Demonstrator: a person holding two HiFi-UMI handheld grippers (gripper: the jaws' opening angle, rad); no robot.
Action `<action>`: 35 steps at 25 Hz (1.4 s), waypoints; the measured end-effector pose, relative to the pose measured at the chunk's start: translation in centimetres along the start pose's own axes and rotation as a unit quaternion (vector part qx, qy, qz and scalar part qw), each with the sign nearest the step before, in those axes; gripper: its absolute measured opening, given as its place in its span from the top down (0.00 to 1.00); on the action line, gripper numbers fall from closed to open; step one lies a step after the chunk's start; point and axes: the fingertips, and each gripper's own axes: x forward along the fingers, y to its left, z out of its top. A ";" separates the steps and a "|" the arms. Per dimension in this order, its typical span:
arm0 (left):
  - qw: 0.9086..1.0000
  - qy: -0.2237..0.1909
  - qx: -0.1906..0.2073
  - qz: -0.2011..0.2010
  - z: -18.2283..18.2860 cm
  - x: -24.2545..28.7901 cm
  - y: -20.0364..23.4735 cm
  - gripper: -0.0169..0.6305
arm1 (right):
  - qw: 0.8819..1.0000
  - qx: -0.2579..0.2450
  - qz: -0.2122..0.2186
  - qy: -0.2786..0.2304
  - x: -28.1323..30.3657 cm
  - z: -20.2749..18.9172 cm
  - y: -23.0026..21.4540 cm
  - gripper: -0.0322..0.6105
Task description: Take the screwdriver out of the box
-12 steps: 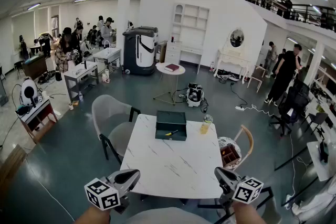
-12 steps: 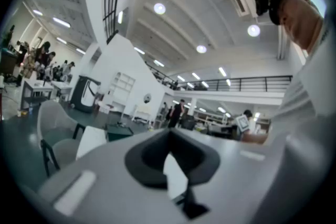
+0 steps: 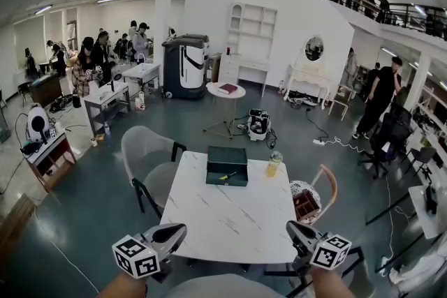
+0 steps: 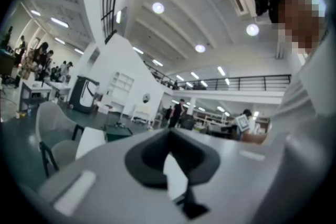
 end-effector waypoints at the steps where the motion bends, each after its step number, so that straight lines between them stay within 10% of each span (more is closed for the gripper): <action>1: 1.000 0.000 0.000 0.000 0.0 0.1 -0.1 0.97 | 1.000 0.001 0.002 -0.001 -0.1 0.0 0.0 0.94; 35: 1.000 0.027 0.012 0.003 -4.2 11.3 -14.2 0.97 | 0.997 0.050 0.047 -0.025 -13.3 0.2 -10.4 0.94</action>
